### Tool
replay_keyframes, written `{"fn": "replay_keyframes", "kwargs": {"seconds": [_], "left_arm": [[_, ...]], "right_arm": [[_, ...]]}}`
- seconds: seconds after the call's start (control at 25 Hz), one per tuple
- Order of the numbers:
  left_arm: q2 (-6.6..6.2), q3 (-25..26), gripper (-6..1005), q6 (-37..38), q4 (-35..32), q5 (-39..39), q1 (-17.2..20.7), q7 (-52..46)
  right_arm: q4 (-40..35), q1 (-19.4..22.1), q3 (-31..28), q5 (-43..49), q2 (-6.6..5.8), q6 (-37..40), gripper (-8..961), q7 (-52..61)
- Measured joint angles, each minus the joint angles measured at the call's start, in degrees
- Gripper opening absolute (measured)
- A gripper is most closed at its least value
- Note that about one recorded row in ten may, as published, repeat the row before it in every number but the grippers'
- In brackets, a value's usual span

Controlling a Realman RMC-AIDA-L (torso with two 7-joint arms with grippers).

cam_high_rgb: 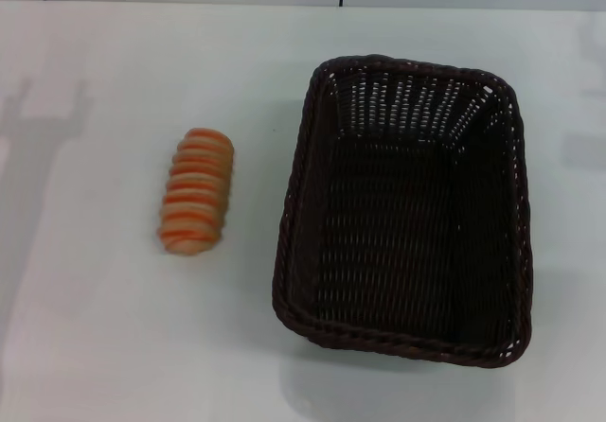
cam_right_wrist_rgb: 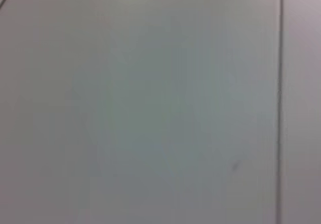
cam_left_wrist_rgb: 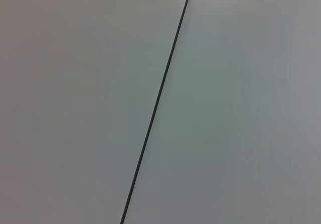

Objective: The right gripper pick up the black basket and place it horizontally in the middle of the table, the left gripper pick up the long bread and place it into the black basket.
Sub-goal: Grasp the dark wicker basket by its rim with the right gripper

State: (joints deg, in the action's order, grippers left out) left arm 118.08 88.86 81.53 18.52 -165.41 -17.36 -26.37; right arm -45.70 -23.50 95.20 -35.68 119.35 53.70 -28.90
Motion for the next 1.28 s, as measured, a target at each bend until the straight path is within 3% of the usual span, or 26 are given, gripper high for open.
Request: {"fn": "replay_keyframes", "kwargs": {"seconds": [0.36,0.52,0.64,0.76,0.96,1.0,1.12,1.28], "left_arm": [[0.01,0.0,831,0.3,0.0,0.0,0.0,0.0],[0.11,-0.1,831,0.3,0.0,0.0,-0.1,0.0],[0.09,-0.4,831,0.3,0.0,0.0,-0.1,0.0],[0.04,-0.7,831,0.3,0.0,0.0,-0.2,0.0],[0.06,-0.8,831,0.1,0.0,0.0,-0.2,0.0],[0.07,-1.1,831,0.1,0.0,0.0,-0.2,0.0],[0.07,-1.4,831,0.2,0.0,0.0,-0.2,0.0],[0.13,-1.6,831,0.3,0.0,0.0,-0.2,0.0]], "right_arm": [[-17.0,0.4,-8.1,-3.1,0.26,-34.2,725,-10.7],[-19.6,0.3,-10.4,-3.2,0.12,-42.6,725,-12.0],[-20.0,0.3,-10.9,-1.7,0.01,-44.8,725,-12.1],[-17.9,0.6,-9.8,0.2,0.13,-40.7,725,-12.1],[-8.2,-0.3,-3.9,0.3,-0.10,-22.6,725,-8.2],[-2.5,-1.5,-1.4,0.6,-0.38,-13.7,724,-4.1],[2.2,-2.6,0.1,1.5,-0.78,-7.3,724,1.6],[8.4,-3.3,-0.3,10.1,-1.85,0.1,724,17.0]]}}
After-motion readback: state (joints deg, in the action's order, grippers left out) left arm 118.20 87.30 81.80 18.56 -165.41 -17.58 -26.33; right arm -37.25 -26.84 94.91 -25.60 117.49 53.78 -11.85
